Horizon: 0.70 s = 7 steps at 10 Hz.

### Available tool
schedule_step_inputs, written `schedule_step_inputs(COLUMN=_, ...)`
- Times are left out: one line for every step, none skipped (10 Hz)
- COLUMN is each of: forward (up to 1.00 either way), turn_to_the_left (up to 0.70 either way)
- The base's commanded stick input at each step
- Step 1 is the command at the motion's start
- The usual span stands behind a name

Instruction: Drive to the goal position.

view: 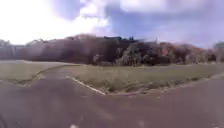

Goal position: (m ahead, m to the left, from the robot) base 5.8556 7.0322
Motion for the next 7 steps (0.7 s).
schedule_step_inputs(forward=0.7, turn_to_the_left=0.13)
schedule_step_inputs(forward=0.7, turn_to_the_left=0.13)
schedule_step_inputs(forward=0.7, turn_to_the_left=0.14)
schedule_step_inputs(forward=0.7, turn_to_the_left=0.14)
schedule_step_inputs(forward=0.7, turn_to_the_left=0.14)
schedule_step_inputs(forward=0.7, turn_to_the_left=0.14)
schedule_step_inputs(forward=0.7, turn_to_the_left=0.14)
